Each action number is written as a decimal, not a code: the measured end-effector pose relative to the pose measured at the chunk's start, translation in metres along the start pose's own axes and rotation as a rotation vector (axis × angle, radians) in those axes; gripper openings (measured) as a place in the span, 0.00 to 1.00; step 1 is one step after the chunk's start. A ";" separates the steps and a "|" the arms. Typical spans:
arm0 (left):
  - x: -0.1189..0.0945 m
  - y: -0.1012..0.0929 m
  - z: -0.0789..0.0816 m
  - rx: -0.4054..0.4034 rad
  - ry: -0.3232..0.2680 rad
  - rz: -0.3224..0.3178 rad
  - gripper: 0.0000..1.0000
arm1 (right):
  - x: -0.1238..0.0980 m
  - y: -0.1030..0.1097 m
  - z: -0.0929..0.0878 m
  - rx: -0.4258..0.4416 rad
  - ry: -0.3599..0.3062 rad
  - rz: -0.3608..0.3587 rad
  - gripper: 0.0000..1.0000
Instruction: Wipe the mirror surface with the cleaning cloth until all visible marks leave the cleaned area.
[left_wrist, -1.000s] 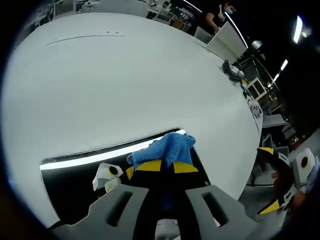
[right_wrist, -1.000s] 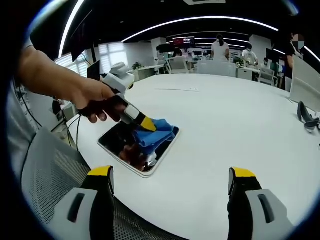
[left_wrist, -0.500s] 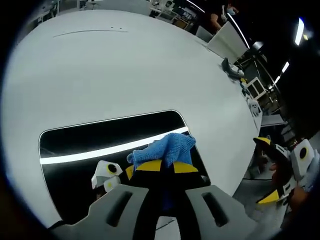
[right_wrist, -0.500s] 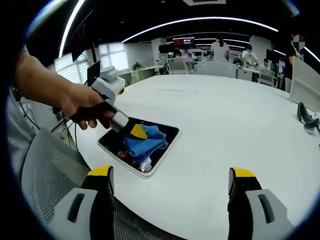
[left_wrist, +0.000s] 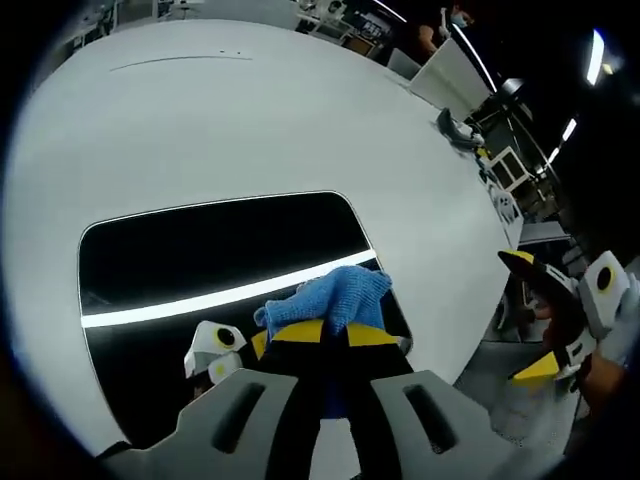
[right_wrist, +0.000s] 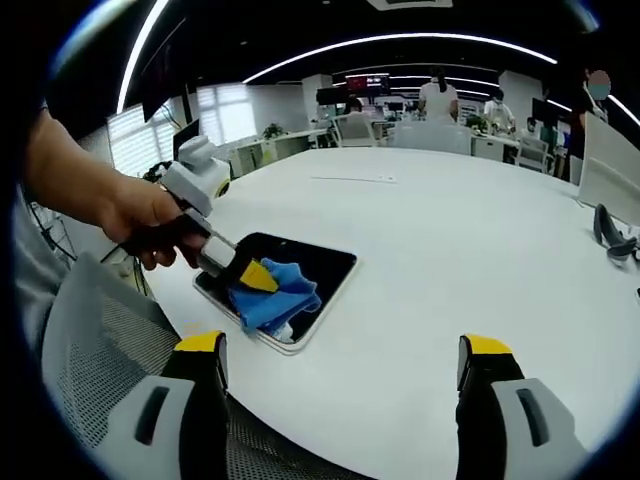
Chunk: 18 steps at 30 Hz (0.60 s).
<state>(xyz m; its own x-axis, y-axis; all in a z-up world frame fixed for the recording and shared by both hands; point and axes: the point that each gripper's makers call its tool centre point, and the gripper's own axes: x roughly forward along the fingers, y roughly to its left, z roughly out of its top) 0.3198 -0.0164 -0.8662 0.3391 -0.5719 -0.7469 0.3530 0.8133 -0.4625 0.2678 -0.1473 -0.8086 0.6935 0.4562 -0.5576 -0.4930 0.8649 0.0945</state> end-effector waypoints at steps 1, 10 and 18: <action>-0.001 0.000 -0.002 -0.017 0.004 -0.005 0.04 | 0.000 0.000 0.000 -0.002 -0.001 0.000 0.95; -0.008 -0.003 -0.016 -0.023 0.002 0.003 0.04 | 0.000 0.000 -0.001 -0.004 0.005 0.003 0.95; -0.014 -0.005 -0.028 -0.004 0.008 0.016 0.04 | 0.000 0.000 0.000 -0.002 0.003 0.002 0.94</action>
<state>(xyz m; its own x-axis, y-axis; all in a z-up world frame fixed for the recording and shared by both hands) 0.2889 -0.0097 -0.8665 0.3378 -0.5582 -0.7578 0.3439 0.8227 -0.4527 0.2680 -0.1475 -0.8090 0.6910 0.4575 -0.5597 -0.4957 0.8634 0.0939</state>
